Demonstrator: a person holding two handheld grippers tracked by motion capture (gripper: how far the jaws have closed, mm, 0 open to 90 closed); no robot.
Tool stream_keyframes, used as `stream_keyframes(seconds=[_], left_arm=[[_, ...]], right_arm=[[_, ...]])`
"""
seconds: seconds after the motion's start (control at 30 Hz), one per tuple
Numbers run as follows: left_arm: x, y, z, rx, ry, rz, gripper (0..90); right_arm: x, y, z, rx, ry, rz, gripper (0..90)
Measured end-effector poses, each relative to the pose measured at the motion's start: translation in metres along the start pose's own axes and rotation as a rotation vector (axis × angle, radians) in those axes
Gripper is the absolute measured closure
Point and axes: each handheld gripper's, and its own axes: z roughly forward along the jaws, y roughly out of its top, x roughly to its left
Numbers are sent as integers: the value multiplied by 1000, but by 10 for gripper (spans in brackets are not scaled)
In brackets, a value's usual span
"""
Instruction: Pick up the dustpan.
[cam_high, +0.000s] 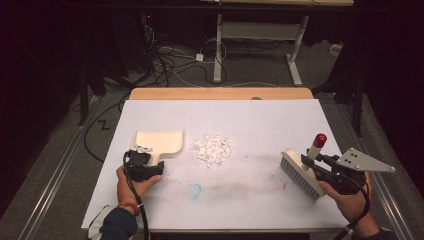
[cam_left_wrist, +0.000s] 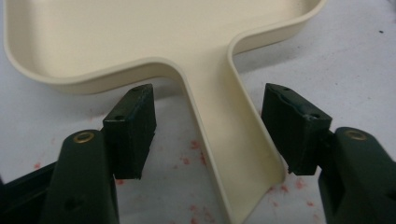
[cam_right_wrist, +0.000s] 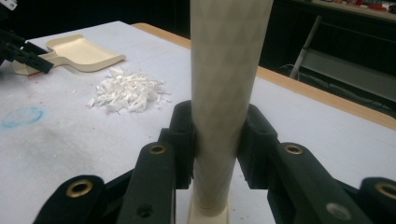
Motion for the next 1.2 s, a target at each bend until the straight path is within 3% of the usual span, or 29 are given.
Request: stream_keyframes(seconds=[0.07,0.3,0.6,0.63,0.73,0.8,0.87,0.97,1.07,1.2], left_arm=[[2,3,1,7,0,-3,389],[10,7,4,-8,-9,24,622],[13,10,3,-1,-22,41,633],[15,12,1,21,-34,50,633],[18,14,-5,23,-46,52,634],[21,18,-16,23,-61,74,634],[21,20,-30,19,-36,123,634],[22,20,-41,16,-29,146,634],[22,11,-59,57,-38,210,633],[19,-1,-71,91,-74,252,633]], right_arm=[[-1,-1,1,4,0,3,706],[1,-1,3,9,13,2,706],[2,-1,3,12,15,5,706],[1,-1,3,10,14,8,706],[1,-1,3,12,11,5,706],[0,-1,3,15,12,3,706],[0,-1,2,16,7,-1,706],[0,-1,2,18,4,3,706],[-1,-1,2,17,3,5,706],[-1,-2,3,19,5,7,706]])
